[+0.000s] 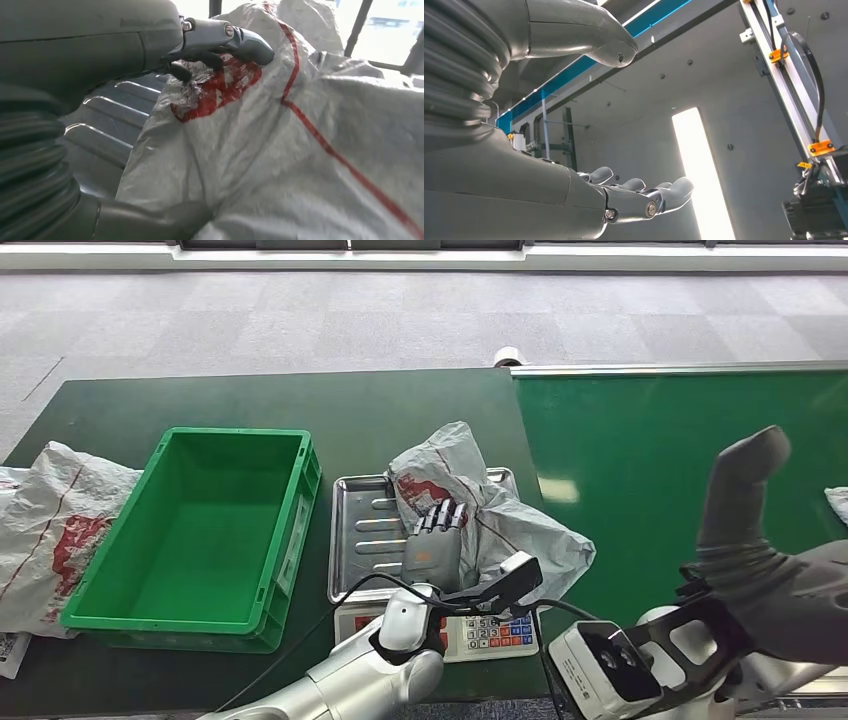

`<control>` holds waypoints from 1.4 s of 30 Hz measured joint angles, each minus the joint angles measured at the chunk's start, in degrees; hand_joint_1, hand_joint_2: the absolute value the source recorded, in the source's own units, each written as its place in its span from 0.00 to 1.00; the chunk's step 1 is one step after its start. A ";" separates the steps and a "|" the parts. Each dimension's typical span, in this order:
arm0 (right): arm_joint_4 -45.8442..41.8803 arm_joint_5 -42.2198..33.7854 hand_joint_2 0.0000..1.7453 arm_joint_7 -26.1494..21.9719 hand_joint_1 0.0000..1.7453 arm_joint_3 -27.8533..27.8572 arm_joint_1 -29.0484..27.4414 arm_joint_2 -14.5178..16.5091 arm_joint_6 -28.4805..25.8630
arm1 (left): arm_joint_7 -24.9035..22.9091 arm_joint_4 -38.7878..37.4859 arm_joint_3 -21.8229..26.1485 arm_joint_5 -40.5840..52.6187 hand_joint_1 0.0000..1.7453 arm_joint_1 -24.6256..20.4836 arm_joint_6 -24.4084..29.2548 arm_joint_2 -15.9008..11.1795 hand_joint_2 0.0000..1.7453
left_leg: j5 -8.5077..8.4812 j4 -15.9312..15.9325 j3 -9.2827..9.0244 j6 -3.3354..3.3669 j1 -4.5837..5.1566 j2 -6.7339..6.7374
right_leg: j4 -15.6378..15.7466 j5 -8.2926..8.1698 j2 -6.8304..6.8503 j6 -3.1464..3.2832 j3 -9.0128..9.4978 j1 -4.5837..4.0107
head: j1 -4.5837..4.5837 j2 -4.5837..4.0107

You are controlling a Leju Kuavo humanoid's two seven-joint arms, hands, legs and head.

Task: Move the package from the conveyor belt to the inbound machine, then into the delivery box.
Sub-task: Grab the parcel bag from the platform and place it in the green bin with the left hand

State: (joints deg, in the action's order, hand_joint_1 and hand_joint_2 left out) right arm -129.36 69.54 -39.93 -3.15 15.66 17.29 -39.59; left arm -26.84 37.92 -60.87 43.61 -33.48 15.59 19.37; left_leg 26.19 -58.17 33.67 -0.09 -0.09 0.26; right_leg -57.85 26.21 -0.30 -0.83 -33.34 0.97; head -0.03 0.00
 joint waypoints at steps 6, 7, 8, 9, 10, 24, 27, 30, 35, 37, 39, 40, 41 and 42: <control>0.46 -0.34 1.00 0.04 0.00 0.86 -0.10 0.02 -0.01 | 4.78 -2.40 -2.08 -1.40 1.00 -0.02 0.36 0.00 1.00 | 0.02 -0.01 -0.16 0.04 0.01 -0.03 | 0.01 0.05 0.04 -0.05 0.21 0.01 | 0.01 0.00; 0.50 -0.34 1.00 0.04 0.00 0.99 -0.12 0.02 -0.01 | 5.20 -2.68 -2.24 -1.54 1.00 -0.04 0.40 0.00 1.00 | 0.02 -0.01 -0.17 0.04 0.01 -0.03 | 0.01 0.04 0.04 -0.05 0.22 0.01 | 0.01 0.00; 0.54 -0.34 1.00 0.04 0.00 1.07 -0.13 0.02 -0.01 | 5.56 -2.92 -2.37 -1.61 1.00 -0.07 0.42 0.00 1.00 | 0.01 -0.01 -0.18 0.04 0.01 -0.03 | 0.01 0.03 0.04 -0.05 0.23 0.02 | 0.01 0.00; 0.56 -0.34 1.00 0.04 0.00 1.12 -0.14 0.02 -0.01 | 5.92 -3.14 -2.47 -1.64 1.00 -0.14 0.45 0.00 1.00 | 0.01 -0.02 -0.19 0.04 0.02 -0.03 | 0.01 0.02 0.04 -0.05 0.24 0.02 | 0.01 0.00; 0.57 -0.34 1.00 0.04 0.00 1.16 -0.14 0.02 -0.01 | 6.34 -3.35 -2.55 -1.65 1.00 -0.23 0.52 0.00 1.00 | 0.01 -0.02 -0.20 0.04 0.02 -0.02 | 0.01 0.01 0.04 -0.06 0.24 0.02 | 0.01 0.00; 1.34 -0.68 1.00 0.02 0.00 2.20 -0.22 0.01 0.00 | 11.75 -5.44 -1.20 -8.85 1.00 -1.70 8.65 -0.04 1.00 | 0.05 -0.01 -0.08 -0.03 0.01 0.00 | 0.00 0.04 0.00 -0.01 0.07 0.00 | 0.02 0.00; 1.51 -0.72 1.00 0.02 0.00 2.70 -0.29 0.00 -0.01 | 13.28 -5.60 3.09 -12.67 1.00 -2.00 17.10 -0.20 1.00 | 0.02 -0.01 0.01 -0.06 0.00 0.02 | -0.01 0.00 -0.01 0.04 -0.04 0.00 | 0.02 0.00; 1.67 -0.75 1.00 0.02 0.00 3.02 -0.32 0.00 -0.01 | 7.49 -3.42 11.28 -11.11 1.00 -2.62 23.39 -0.43 1.00 | -0.08 -0.01 0.09 -0.12 -0.01 0.01 | -0.02 -0.05 -0.01 0.07 -0.10 -0.01 | 0.02 0.00; 2.15 -0.20 1.00 0.02 0.00 3.06 -0.25 0.00 -0.02 | -2.71 8.04 36.23 -3.22 1.00 -3.31 24.68 -0.85 1.00 | -0.18 0.00 0.19 -0.23 -0.08 0.14 | -0.07 -0.20 -0.14 0.22 -0.29 -0.10 | 0.02 0.00; 2.36 0.15 1.00 0.02 0.00 3.06 -0.23 0.01 -0.02 | -2.45 12.72 45.35 -0.13 1.00 -3.67 24.71 -0.95 1.00 | -0.21 0.01 0.19 -0.27 -0.11 0.17 | -0.07 -0.22 -0.18 0.26 -0.31 -0.13 | 0.01 0.00; 2.52 0.27 1.00 0.02 0.00 3.06 -0.23 0.01 -0.02 | -2.45 17.22 52.23 3.28 1.00 -3.72 24.71 -0.96 1.00 | -0.23 0.01 0.20 -0.31 -0.13 0.14 | -0.08 -0.22 -0.17 0.26 -0.31 -0.15 | 0.01 0.00; 2.60 0.26 1.00 0.01 0.00 3.06 -0.22 0.01 -0.02 | -2.45 19.29 54.97 4.95 1.00 -3.69 24.71 -0.95 1.00 | -0.23 0.01 0.21 -0.31 -0.14 0.13 | -0.08 -0.22 -0.17 0.26 -0.31 -0.16 | 0.01 0.00; 2.66 0.26 1.00 0.01 0.00 3.06 -0.22 0.01 -0.02 | -2.45 21.32 57.49 6.60 1.00 -3.66 24.71 -0.90 1.00 | -0.23 0.02 0.21 -0.31 -0.15 0.13 | -0.09 -0.22 -0.16 0.26 -0.31 -0.16 | 0.01 0.00; 2.72 0.24 1.00 0.01 0.00 3.06 -0.21 0.01 -0.02 | -2.45 23.16 59.65 8.26 1.00 -3.59 24.71 -0.81 1.00 | -0.23 0.02 0.22 -0.31 -0.14 0.12 | -0.09 -0.21 -0.16 0.26 -0.31 -0.16 | 0.01 0.00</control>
State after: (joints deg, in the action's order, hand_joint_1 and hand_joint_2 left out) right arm -126.64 69.78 -39.93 -0.09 15.45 17.30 -39.60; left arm -29.29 61.08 -1.21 51.87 -37.07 40.30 18.55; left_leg 25.96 -58.15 33.88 -0.40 -0.24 0.39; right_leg -57.94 25.99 -0.46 -0.57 -33.65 0.81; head -0.02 0.00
